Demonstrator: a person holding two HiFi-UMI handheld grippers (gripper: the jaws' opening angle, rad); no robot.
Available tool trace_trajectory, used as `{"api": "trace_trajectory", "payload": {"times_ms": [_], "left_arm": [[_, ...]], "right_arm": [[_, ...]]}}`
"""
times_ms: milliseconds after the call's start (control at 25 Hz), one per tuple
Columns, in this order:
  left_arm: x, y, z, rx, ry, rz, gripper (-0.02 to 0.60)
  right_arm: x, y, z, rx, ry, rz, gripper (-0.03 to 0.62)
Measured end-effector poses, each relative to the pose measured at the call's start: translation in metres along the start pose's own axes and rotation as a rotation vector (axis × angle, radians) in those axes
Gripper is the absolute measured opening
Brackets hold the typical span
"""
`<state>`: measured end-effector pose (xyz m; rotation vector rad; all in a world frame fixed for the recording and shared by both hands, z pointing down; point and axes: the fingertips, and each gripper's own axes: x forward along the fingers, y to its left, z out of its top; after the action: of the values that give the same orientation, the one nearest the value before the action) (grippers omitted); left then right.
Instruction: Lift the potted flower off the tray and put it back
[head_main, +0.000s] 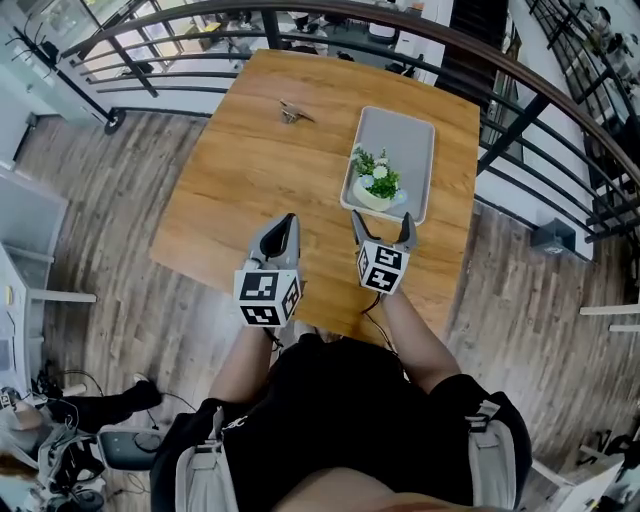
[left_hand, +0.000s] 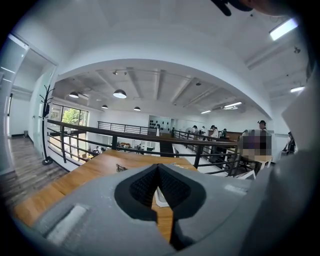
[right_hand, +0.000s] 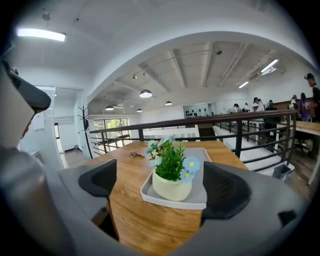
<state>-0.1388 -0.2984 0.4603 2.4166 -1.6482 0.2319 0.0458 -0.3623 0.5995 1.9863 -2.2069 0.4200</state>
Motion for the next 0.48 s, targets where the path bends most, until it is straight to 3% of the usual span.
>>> {"api": "trace_trajectory", "payload": {"times_ms": [240,480], "left_arm": [[0.001,0.019,-0.025,-0.023,0.041,0.021,0.012],[0.012,0.049,-0.053,-0.055,0.099,0.038,0.012]], "right_arm": [[0.051,-0.003,-0.051,0.096,0.121,-0.092,0.526],[0.097,-0.012,-0.076,0.07,0.183,-0.195,0.526]]}}
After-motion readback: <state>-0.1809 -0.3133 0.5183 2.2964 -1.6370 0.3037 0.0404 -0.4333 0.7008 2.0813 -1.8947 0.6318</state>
